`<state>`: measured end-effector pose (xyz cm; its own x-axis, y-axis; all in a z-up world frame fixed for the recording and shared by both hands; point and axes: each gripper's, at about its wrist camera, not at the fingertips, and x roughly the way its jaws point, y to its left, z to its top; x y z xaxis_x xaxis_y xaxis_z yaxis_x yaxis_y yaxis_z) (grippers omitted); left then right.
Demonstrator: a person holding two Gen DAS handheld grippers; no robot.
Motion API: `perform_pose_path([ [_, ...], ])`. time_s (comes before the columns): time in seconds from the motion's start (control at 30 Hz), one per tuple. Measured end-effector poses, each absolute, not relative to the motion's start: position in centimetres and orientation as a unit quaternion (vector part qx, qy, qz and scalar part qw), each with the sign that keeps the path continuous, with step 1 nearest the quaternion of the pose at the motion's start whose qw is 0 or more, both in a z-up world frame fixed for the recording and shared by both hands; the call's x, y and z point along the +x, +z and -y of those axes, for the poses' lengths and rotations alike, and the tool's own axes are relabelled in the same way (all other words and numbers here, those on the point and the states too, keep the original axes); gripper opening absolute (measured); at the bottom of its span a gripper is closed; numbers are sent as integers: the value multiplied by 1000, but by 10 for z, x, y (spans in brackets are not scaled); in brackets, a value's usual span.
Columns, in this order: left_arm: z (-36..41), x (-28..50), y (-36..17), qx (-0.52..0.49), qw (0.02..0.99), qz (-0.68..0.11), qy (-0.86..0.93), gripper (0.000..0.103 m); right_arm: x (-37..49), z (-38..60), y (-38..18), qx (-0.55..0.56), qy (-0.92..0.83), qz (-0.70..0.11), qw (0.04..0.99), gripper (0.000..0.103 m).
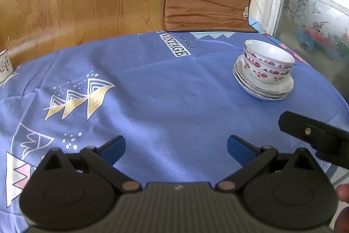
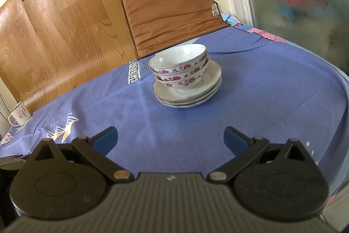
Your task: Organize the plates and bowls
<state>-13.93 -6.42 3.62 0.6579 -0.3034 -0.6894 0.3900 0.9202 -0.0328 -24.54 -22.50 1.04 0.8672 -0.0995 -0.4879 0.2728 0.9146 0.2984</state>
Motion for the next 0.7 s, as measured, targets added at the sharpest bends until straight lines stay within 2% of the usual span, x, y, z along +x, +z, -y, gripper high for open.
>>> perform_pose_path([
  [0.7, 65, -143, 38, 59, 908, -357, -212, 103, -245, 226, 8, 183, -99, -238, 949, 103],
])
